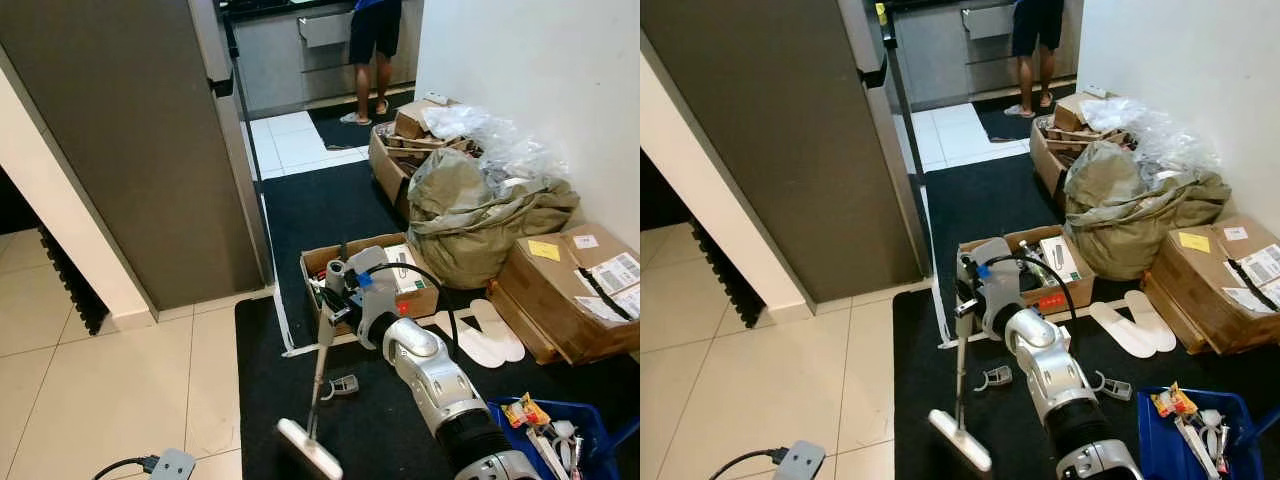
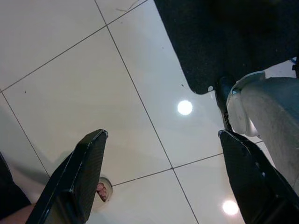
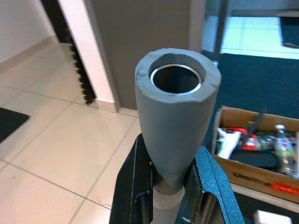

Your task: Sweep floor

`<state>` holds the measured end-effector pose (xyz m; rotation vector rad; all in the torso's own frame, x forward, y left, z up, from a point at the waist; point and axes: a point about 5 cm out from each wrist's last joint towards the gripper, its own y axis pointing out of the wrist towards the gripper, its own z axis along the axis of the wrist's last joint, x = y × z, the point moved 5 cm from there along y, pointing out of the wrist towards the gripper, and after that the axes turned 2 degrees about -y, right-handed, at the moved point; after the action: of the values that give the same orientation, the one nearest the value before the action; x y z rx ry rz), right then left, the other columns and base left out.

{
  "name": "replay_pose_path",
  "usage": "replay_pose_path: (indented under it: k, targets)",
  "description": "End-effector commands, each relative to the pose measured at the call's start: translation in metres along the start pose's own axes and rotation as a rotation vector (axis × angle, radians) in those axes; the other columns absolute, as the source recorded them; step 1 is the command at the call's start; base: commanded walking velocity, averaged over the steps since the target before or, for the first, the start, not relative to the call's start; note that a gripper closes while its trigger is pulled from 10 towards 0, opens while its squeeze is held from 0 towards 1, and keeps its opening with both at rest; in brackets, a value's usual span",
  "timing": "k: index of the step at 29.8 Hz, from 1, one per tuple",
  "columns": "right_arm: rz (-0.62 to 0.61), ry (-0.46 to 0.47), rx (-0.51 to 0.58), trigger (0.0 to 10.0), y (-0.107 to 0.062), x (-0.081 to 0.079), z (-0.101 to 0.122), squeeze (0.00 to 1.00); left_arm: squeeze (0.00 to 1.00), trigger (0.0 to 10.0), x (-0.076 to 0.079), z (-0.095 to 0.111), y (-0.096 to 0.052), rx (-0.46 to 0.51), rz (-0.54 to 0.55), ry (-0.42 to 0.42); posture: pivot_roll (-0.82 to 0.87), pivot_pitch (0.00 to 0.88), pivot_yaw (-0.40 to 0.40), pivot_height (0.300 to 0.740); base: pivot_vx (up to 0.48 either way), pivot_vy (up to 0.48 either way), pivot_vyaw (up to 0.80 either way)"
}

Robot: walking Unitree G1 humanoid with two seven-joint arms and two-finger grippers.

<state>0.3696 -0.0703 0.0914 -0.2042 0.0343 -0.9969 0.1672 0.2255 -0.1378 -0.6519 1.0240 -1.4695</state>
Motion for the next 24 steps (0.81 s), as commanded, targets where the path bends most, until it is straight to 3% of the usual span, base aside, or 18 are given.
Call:
replay_pose_path:
  k: [1,12,20,24]
  targets:
    - [-0.001,0.012,0.036,10.0,0.001,0.001,0.011,0.00,0.00,10.0,-0.005,-0.001,-0.001,-0.009,0.005,0.025,-0.02,0.009,0.087,0.740,0.322,0.000,0.00]
    - [0.039,0.029,0.046,10.0,0.001,-0.006,0.011,0.00,0.00,10.0,-0.004,0.000,0.000,-0.007,0.000,0.040,-0.02,0.003,0.087,0.740,0.317,0.000,0.00]
    - [0.094,0.035,0.075,10.0,0.000,-0.014,0.017,0.00,0.00,10.0,-0.003,0.000,0.000,-0.008,-0.003,0.043,-0.02,0.000,0.081,0.740,0.413,0.000,0.72]
    - [0.065,0.052,0.052,10.0,0.001,-0.009,0.013,0.00,0.00,10.0,-0.003,0.000,0.000,-0.007,-0.005,0.043,-0.02,0.000,0.081,0.740,0.428,0.000,0.00]
